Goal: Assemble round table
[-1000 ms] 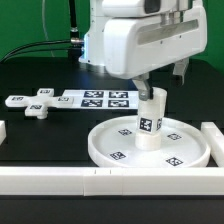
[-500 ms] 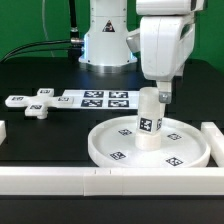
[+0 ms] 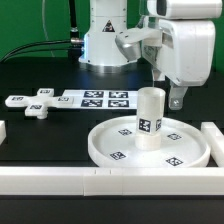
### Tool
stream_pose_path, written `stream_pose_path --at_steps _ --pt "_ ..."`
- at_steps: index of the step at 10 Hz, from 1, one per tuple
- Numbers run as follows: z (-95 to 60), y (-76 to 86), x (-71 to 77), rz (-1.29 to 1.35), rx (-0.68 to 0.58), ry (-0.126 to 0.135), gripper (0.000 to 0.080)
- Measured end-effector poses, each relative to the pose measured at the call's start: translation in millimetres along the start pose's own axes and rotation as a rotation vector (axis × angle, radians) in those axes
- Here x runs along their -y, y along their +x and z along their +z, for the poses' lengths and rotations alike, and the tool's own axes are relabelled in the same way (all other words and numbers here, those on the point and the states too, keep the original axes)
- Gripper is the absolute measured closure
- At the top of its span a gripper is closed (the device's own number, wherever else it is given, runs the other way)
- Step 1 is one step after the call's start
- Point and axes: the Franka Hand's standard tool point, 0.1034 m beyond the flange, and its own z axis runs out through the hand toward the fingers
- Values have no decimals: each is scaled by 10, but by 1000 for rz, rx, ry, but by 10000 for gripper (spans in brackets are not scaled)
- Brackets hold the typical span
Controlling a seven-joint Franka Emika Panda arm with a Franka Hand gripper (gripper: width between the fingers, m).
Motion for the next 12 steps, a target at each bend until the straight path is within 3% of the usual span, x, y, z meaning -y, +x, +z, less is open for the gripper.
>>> stream_pose_path --at_steps 2,6,9,10,12 --pt "28 -78 19 -104 0 5 151" --pt "77 -209 84 -75 -1 17 151" --pt "83 -209 93 -69 -1 19 169" --pt "85 -209 94 -69 -1 19 374" --pt "85 -203 95 -70 -1 20 389"
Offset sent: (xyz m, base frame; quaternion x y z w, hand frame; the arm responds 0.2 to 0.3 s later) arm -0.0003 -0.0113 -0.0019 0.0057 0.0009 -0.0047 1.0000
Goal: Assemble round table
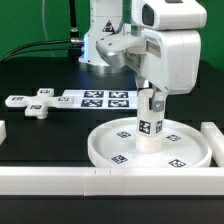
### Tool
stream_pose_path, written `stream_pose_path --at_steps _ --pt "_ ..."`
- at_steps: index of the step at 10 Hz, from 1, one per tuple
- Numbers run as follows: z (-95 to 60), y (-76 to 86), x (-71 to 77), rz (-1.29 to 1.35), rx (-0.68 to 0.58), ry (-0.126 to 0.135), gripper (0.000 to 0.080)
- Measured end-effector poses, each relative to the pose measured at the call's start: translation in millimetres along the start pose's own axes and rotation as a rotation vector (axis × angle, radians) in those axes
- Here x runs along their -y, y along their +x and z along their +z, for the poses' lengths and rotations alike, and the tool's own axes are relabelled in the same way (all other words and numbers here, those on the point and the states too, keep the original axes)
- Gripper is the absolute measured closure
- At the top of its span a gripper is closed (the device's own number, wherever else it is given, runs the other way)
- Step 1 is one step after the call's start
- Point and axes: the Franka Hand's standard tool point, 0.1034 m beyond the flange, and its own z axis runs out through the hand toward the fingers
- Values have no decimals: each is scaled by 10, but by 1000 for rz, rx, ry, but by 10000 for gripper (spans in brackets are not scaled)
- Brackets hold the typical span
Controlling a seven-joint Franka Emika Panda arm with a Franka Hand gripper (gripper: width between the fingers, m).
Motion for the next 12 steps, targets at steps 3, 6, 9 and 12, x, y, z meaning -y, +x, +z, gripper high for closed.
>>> stream_pose_path --at_steps 3,6,9,12 --pt "0 -11 3 27 0 0 389" --pt "4 -9 16 415 -4 5 388" --pt "13 19 56 851 1 36 387" --pt "15 28 53 1070 -5 37 387"
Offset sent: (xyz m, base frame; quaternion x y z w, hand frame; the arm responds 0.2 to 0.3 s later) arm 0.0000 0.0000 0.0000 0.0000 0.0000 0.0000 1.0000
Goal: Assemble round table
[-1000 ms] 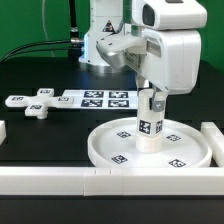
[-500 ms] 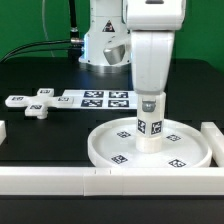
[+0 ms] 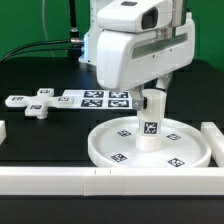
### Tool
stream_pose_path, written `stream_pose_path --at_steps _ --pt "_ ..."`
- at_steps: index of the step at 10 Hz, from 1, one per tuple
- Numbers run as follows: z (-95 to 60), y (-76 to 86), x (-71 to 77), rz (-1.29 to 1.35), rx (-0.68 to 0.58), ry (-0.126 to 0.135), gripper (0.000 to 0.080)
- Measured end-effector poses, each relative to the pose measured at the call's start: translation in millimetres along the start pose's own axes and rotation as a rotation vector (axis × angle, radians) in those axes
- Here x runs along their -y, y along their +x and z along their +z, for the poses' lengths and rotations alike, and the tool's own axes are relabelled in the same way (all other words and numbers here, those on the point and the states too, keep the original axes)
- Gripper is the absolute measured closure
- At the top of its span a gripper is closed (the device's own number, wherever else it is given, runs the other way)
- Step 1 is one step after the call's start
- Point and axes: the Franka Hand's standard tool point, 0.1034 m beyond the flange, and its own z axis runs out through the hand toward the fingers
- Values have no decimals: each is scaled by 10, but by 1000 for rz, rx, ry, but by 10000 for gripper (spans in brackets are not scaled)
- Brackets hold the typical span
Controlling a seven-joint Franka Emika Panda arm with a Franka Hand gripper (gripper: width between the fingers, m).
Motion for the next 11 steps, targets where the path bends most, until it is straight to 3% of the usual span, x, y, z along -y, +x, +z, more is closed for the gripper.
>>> stream_pose_path --at_steps 2,8,11 --pt "2 -5 -3 169 -4 8 387" --pt "19 -45 22 1076 -9 113 387" --pt "18 -24 48 1270 1 126 387"
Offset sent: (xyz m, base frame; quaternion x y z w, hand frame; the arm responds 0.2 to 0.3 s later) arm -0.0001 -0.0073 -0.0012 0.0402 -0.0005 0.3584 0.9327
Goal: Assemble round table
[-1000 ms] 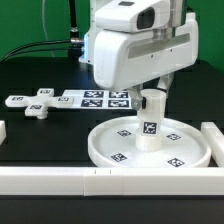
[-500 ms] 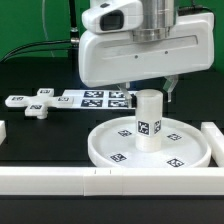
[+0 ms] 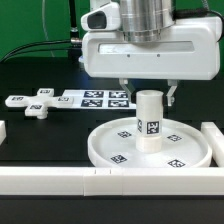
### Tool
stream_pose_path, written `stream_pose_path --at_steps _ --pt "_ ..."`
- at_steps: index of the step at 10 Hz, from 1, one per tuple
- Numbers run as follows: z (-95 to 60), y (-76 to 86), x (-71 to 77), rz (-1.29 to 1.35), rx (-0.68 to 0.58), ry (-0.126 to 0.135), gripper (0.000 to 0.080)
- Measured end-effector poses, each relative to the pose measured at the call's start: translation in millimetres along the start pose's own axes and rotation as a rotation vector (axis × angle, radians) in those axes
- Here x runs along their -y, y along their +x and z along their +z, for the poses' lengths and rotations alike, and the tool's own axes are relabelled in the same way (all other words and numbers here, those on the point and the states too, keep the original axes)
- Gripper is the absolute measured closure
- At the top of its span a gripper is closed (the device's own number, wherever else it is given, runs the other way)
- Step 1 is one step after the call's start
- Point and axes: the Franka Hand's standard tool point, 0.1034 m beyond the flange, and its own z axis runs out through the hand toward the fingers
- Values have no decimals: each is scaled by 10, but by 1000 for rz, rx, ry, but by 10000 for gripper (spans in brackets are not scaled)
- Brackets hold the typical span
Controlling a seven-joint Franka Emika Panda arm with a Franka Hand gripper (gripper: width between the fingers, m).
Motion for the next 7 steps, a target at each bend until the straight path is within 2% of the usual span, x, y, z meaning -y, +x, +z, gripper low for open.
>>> stream_pose_path --at_steps 2,3,4,6,7 --pt "1 -7 13 123 5 9 387" --pt "2 -11 22 258 15 25 387" --pt "6 -11 31 477 41 57 387" --pt "8 -20 63 758 79 92 387" --pt "9 -3 61 892 106 132 387"
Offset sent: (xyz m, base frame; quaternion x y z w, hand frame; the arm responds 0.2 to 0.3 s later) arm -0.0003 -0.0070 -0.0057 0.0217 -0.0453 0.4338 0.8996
